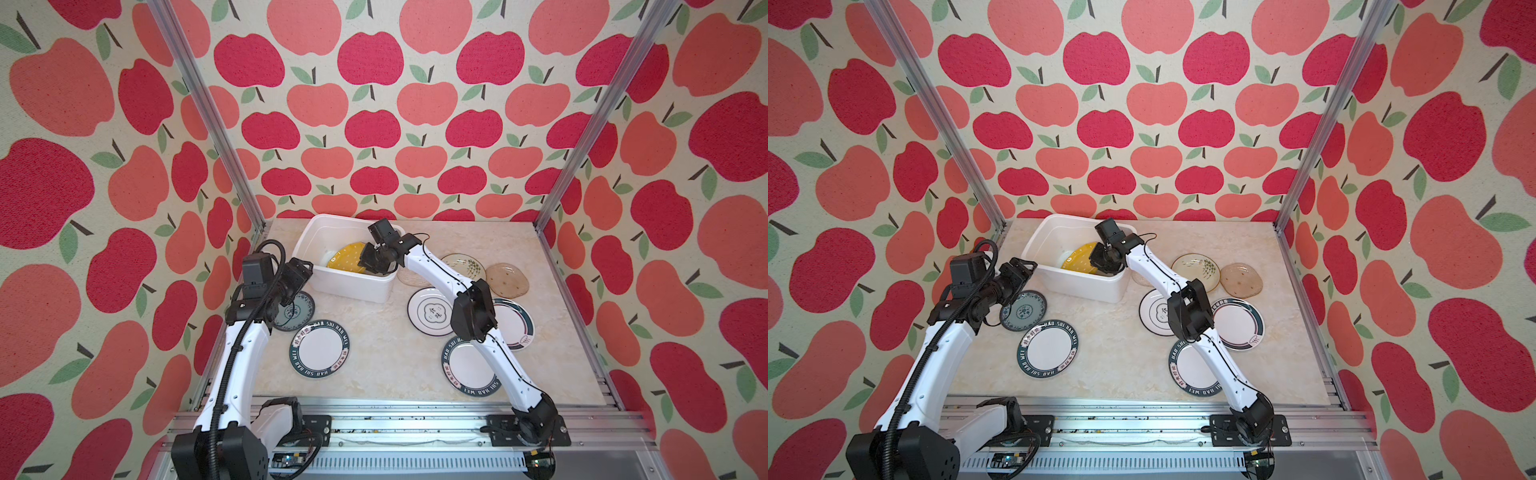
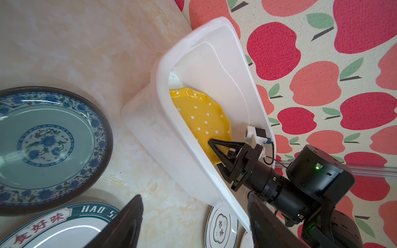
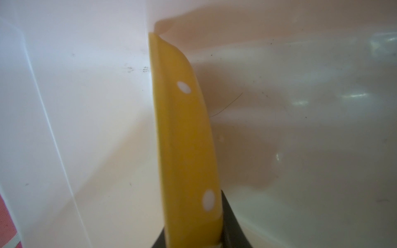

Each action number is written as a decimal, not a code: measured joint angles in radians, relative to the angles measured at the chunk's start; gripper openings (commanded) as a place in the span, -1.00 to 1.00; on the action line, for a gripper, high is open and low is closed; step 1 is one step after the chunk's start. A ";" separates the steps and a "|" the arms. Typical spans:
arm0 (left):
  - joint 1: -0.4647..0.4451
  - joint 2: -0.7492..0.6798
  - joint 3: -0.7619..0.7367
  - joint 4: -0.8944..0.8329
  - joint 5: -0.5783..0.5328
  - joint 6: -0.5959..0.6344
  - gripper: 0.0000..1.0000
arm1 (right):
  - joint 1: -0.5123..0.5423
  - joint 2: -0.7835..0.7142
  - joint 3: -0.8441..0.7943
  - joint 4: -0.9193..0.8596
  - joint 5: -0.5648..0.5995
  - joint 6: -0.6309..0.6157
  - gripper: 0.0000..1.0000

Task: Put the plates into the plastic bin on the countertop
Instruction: 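Lower the yellow plate into the bin with the right gripper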

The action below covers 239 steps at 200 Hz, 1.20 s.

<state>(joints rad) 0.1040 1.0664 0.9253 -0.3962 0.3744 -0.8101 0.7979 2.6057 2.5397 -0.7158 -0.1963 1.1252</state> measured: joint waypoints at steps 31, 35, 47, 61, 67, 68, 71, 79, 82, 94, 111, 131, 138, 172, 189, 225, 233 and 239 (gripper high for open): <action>0.008 -0.001 -0.004 -0.007 0.005 0.000 0.57 | 0.000 0.000 0.000 0.017 -0.018 0.011 -0.37; 0.009 -0.001 -0.004 -0.008 0.006 0.000 0.57 | 0.000 0.000 0.000 0.019 -0.021 0.015 -0.36; 0.013 -0.001 -0.005 -0.012 0.008 0.000 0.57 | 0.000 0.000 0.000 0.019 -0.028 0.024 -0.31; 0.016 -0.001 -0.005 -0.016 0.008 0.000 0.57 | 0.000 0.002 0.000 0.019 -0.036 0.036 -0.28; 0.018 -0.001 -0.005 -0.016 0.008 0.000 0.57 | 0.000 0.004 0.000 0.019 -0.040 0.040 -0.26; 0.018 -0.001 -0.005 -0.016 0.009 0.000 0.57 | 0.000 0.004 0.000 0.019 -0.041 0.040 -0.26; 0.019 -0.001 -0.005 -0.016 0.009 0.000 0.57 | 0.000 0.004 0.000 0.019 -0.041 0.041 -0.25; 0.022 -0.001 -0.005 -0.017 0.010 0.000 0.57 | 0.000 0.007 0.000 0.019 -0.042 0.047 -0.20; 0.023 -0.001 -0.005 -0.017 0.011 0.000 0.57 | 0.000 0.009 0.000 0.019 -0.042 0.051 -0.18; 0.026 -0.001 -0.005 -0.018 0.011 0.000 0.58 | 0.000 0.014 0.000 0.018 -0.042 0.057 -0.12; 0.032 -0.001 -0.010 -0.020 0.011 0.000 0.59 | 0.000 0.021 0.000 0.007 -0.042 0.064 0.02; 0.040 -0.004 -0.020 -0.020 0.016 -0.001 0.60 | 0.000 0.022 0.000 -0.018 -0.041 0.077 0.18; 0.043 -0.008 -0.026 -0.020 0.017 -0.002 0.61 | 0.000 0.022 0.000 -0.024 -0.040 0.081 0.22; 0.054 -0.014 -0.035 -0.019 0.019 -0.004 0.63 | 0.003 0.022 0.003 -0.045 -0.037 0.092 0.63; 0.056 -0.014 -0.038 -0.019 0.019 -0.004 0.66 | 0.005 0.022 0.013 -0.071 -0.034 0.097 0.74; 0.064 -0.038 -0.065 -0.019 0.017 -0.013 0.73 | 0.005 0.025 0.061 -0.141 -0.021 0.096 0.80; 0.068 -0.045 -0.074 -0.019 0.017 -0.016 0.73 | 0.005 0.025 0.069 -0.151 -0.021 0.096 0.81; 0.071 -0.051 -0.080 -0.019 0.016 -0.020 0.73 | 0.005 0.025 0.073 -0.156 -0.020 0.096 0.84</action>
<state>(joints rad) 0.1749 1.0157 0.8452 -0.4156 0.3904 -0.8299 0.8032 2.6305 2.6129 -0.8719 -0.2161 1.2209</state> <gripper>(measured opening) 0.865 0.902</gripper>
